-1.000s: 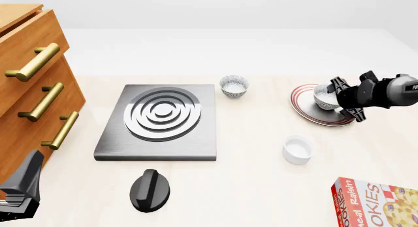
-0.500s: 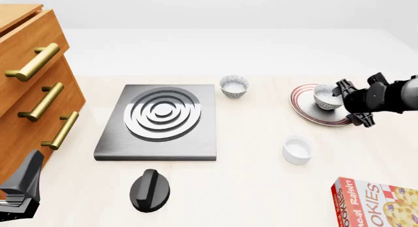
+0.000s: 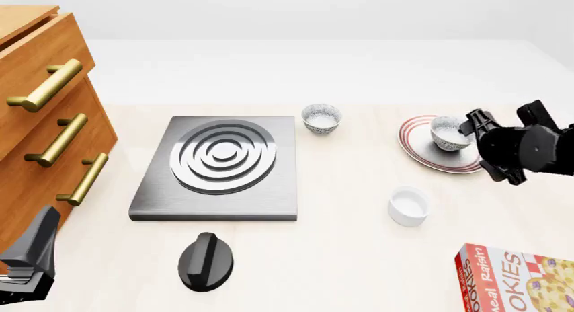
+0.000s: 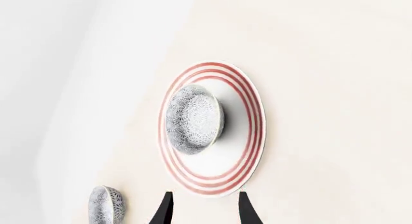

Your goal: Pick the akita bowl next to the cookies box and place it on the plate.

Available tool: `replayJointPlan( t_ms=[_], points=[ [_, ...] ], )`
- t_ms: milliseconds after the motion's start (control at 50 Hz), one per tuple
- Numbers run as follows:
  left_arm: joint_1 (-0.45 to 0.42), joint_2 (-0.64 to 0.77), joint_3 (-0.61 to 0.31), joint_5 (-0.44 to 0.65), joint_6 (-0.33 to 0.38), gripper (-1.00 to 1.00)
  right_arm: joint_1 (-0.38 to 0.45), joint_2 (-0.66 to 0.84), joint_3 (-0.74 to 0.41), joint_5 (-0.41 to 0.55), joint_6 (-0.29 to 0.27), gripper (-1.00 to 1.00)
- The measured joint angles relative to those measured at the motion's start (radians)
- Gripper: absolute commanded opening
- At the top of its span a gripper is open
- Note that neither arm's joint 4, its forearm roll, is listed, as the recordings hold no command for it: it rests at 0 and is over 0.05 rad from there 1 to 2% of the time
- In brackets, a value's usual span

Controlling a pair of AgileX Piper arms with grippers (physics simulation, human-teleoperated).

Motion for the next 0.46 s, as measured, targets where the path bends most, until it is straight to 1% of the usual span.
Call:
replayJointPlan(
  t_ms=[200,380,460],
  points=[
    [0.000,0.000,0.000,0.000,0.000,1.00,0.061,-0.218,0.203,-0.081,0.014,1.00],
    [0.000,0.000,0.000,0.000,0.000,1.00,0.121,-0.402,0.386,-0.163,0.065,1.00],
    [0.000,0.000,0.000,0.000,0.000,1.00,0.143,-0.489,0.474,-0.216,0.103,1.00]
  ],
)
